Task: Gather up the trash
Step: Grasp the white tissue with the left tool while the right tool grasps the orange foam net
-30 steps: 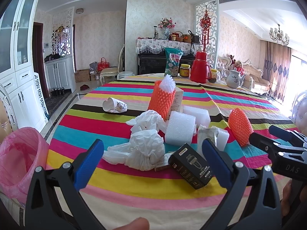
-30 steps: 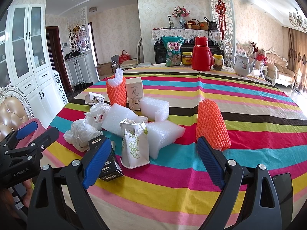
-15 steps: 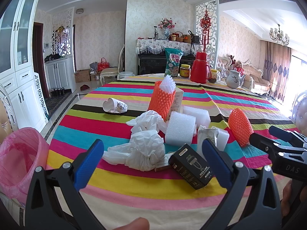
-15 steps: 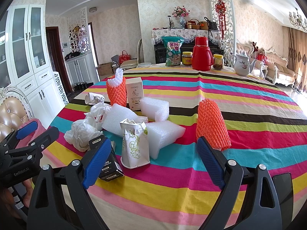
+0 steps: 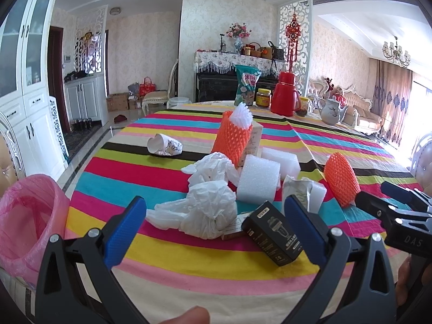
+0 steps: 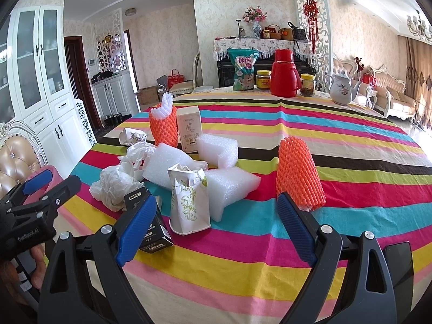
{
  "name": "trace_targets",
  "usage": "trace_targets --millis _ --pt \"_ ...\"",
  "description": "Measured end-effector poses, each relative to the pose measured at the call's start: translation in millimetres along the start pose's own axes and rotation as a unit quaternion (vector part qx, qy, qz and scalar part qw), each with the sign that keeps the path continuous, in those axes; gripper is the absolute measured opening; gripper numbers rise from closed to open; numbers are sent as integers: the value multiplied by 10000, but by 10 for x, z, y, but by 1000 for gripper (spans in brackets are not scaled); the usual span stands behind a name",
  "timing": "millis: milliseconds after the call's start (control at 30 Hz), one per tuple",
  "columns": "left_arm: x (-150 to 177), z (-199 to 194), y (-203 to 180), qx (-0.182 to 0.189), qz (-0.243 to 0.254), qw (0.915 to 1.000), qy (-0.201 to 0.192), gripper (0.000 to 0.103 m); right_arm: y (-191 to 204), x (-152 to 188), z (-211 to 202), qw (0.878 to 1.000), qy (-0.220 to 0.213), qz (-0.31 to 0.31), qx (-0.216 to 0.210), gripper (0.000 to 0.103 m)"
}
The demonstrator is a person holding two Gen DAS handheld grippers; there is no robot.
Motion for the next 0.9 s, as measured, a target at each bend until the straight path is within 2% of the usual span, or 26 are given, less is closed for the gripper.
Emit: trace_targets --millis 300,567,767,900 --pt "68 269 127 234 -311 9979 511 99 -280 9 145 9993 262 146 213 85" --pt "148 686 138 459 -452 9924 1052 96 -771 -92 425 9962 550 324 590 85" --pt "340 1026 204 565 -714 9831 1587 83 -1068 -26 803 9905 1016 370 853 85" --pt "391 1124 234 647 -808 9792 1744 74 -1205 74 1033 9855 1368 413 919 85"
Point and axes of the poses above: each gripper's, at about its wrist camera, not at the fingertips, and z roughly the way its jaws point, y to its left, x to its underside, the point moved 10 cm from there along z, roughly the way its jaws point, and after that the axes turned 1 degree about z, right-handed, at the moved point
